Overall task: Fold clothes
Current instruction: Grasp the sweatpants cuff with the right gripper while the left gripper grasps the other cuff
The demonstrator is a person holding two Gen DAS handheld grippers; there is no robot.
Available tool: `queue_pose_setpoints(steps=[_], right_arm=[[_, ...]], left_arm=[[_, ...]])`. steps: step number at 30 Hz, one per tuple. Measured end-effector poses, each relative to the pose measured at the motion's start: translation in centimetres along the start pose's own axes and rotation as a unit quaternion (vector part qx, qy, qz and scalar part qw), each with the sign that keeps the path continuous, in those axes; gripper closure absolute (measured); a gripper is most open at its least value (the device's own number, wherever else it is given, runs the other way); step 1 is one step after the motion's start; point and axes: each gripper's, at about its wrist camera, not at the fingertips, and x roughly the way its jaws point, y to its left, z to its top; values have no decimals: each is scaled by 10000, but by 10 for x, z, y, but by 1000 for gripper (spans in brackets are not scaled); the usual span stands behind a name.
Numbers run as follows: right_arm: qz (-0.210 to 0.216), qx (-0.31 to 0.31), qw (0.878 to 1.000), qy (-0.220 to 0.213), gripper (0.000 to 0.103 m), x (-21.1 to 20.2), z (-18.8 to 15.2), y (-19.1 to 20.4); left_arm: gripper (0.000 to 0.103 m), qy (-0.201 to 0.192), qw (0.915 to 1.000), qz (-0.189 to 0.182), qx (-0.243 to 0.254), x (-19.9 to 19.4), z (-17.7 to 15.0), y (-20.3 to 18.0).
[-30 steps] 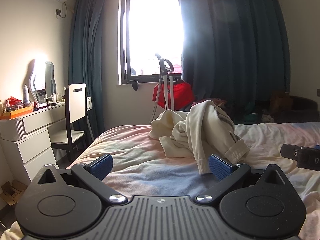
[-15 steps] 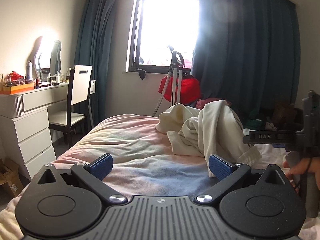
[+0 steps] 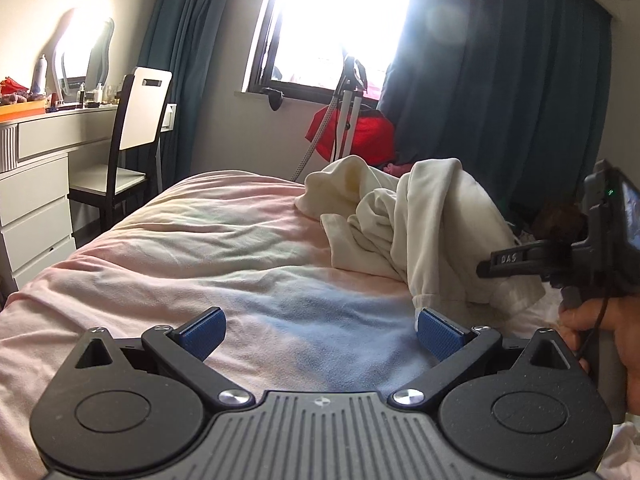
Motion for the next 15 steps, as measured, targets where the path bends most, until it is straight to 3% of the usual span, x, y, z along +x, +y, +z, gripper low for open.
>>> queue_pose_setpoints(steps=[8,15], right_arm=[[913,516,9912,-803,77,-108,35,-8],[1751,1547,9651,-1182,77,-180,18,-43]], left_arm=[[0,-152,9994,-232,-212,-12,3,3],[0,118,9919,-904,-890,-25,3,20]])
